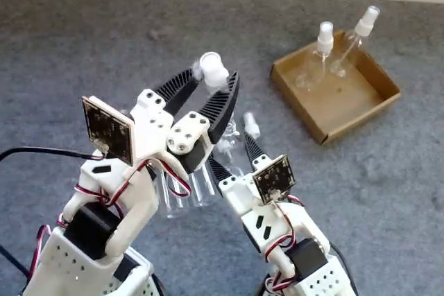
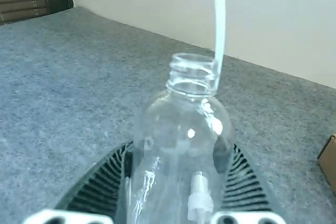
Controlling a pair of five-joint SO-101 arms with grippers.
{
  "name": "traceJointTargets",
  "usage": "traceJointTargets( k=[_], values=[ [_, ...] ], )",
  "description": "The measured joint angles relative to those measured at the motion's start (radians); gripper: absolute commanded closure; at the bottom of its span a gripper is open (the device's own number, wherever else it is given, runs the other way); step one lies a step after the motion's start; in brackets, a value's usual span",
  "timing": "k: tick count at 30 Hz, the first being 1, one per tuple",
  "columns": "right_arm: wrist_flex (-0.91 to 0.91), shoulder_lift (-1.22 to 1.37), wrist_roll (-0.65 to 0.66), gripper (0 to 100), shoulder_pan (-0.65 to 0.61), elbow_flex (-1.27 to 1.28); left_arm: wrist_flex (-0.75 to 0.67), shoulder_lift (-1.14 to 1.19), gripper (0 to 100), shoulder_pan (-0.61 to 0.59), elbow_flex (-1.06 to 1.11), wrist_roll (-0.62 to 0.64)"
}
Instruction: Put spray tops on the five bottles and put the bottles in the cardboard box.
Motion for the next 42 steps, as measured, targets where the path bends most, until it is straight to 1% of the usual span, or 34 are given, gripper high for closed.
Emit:
traceJointTargets(
  k=[8, 23, 32, 37, 42],
  values=[
    [0.000, 0.000, 0.000, 91.0, 0.000, 0.000, -0.011, -0.107, 99, -0.005, 0.002, 0.000],
    [0.000, 0.000, 0.000, 91.0, 0.000, 0.000, -0.011, -0.115, 99, -0.006, 0.002, 0.000],
    [0.000, 0.000, 0.000, 91.0, 0.000, 0.000, 0.015, -0.114, 99, -0.006, 0.002, 0.000],
    [0.000, 0.000, 0.000, 91.0, 0.000, 0.000, 0.040, -0.018, 99, -0.006, 0.002, 0.000],
    [0.000, 0.000, 0.000, 91.0, 0.000, 0.000, 0.107, 0.097, 99, -0.005, -0.009, 0.000]
  ],
)
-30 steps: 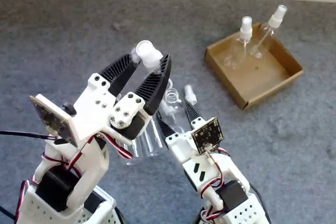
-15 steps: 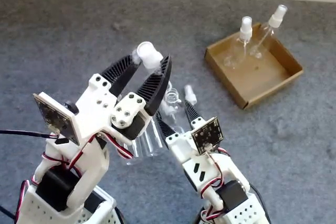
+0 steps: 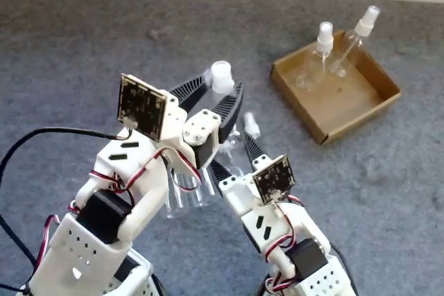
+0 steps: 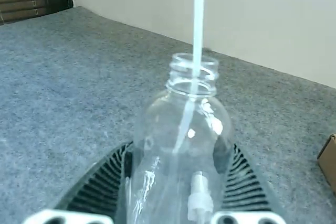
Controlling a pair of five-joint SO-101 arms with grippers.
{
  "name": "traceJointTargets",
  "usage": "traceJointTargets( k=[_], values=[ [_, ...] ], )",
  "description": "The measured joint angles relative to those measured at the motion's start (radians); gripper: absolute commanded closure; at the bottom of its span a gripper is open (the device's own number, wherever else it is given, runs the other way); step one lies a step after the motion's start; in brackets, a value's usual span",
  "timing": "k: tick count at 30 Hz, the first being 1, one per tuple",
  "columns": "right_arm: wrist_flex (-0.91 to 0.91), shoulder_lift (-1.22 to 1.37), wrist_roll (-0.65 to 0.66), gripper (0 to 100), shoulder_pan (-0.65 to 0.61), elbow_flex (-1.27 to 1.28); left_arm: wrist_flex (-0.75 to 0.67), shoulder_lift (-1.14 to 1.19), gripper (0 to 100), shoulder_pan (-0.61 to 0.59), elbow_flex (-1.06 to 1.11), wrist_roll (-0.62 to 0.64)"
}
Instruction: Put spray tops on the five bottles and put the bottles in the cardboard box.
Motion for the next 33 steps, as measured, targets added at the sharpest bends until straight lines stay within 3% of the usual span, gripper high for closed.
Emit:
traceJointTargets(
  k=[11, 23, 33],
  values=[
    [0.003, 0.000, 0.003, 91.0, -0.005, 0.000, 0.158, 0.002, 99, 0.005, -0.002, 0.000],
    [0.005, 0.000, 0.002, 91.0, -0.002, 0.000, 0.020, 0.005, 99, 0.028, 0.193, 0.002],
    [0.005, 0.000, 0.003, 91.0, -0.006, 0.002, 0.109, -0.068, 99, 0.063, 0.193, 0.000]
  ],
)
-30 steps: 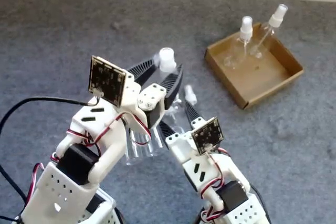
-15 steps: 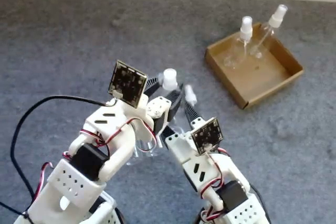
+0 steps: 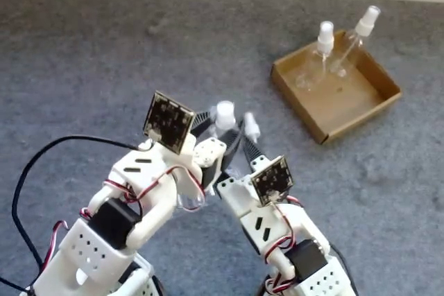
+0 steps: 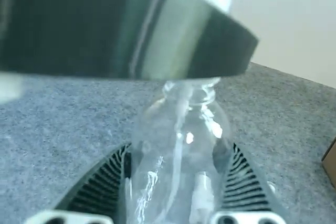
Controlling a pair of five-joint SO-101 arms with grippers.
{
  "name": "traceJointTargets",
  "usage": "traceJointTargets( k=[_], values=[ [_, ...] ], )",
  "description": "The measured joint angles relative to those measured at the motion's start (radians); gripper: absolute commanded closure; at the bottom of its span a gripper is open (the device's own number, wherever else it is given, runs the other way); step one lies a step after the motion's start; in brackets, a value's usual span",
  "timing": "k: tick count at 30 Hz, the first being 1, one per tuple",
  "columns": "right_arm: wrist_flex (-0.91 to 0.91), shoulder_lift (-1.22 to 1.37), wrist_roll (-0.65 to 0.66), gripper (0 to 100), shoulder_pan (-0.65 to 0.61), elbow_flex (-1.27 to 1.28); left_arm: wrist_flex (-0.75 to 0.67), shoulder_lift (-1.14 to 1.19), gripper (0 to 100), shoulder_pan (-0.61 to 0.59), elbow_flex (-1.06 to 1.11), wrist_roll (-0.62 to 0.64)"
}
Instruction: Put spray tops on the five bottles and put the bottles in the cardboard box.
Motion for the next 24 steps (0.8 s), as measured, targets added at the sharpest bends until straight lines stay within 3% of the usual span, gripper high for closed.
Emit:
traceJointTargets(
  k=[9, 16, 24],
  values=[
    [0.000, 0.002, 0.002, 91.0, 0.000, 0.000, 0.000, -0.041, 98, 0.008, 0.064, 0.002],
    [0.000, 0.000, -0.002, 91.0, 0.005, 0.000, 0.003, -0.041, 81, -0.018, 0.069, 0.003],
    [0.000, 0.000, -0.002, 91.0, 0.005, 0.000, 0.014, -0.031, 74, -0.023, 0.077, 0.002]
  ],
)
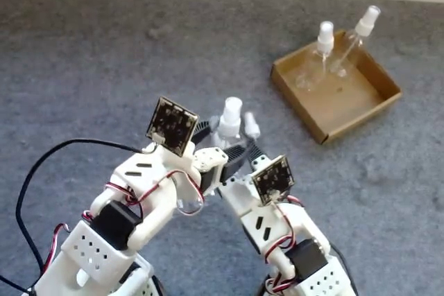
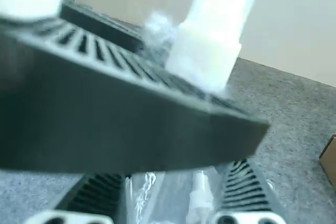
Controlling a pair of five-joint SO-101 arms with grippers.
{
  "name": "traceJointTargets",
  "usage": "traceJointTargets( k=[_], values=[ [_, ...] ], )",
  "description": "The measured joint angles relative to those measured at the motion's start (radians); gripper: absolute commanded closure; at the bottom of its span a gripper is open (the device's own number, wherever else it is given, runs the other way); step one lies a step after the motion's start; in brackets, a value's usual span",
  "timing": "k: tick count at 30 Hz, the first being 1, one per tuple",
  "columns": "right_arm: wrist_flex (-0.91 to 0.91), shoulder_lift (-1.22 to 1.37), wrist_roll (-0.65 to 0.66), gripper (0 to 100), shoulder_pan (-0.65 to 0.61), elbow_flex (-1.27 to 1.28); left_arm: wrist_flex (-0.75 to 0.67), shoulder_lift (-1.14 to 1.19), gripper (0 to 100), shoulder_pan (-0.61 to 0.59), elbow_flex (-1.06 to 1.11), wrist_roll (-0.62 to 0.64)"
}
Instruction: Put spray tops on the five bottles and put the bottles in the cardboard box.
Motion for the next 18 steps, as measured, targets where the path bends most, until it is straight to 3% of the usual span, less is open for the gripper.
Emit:
traceJointTargets(
  k=[18],
  values=[
    [0.000, 0.000, 0.000, 91.0, 0.000, 0.000, 0.000, -0.006, 74, -0.009, 0.000, 0.000]
  ],
)
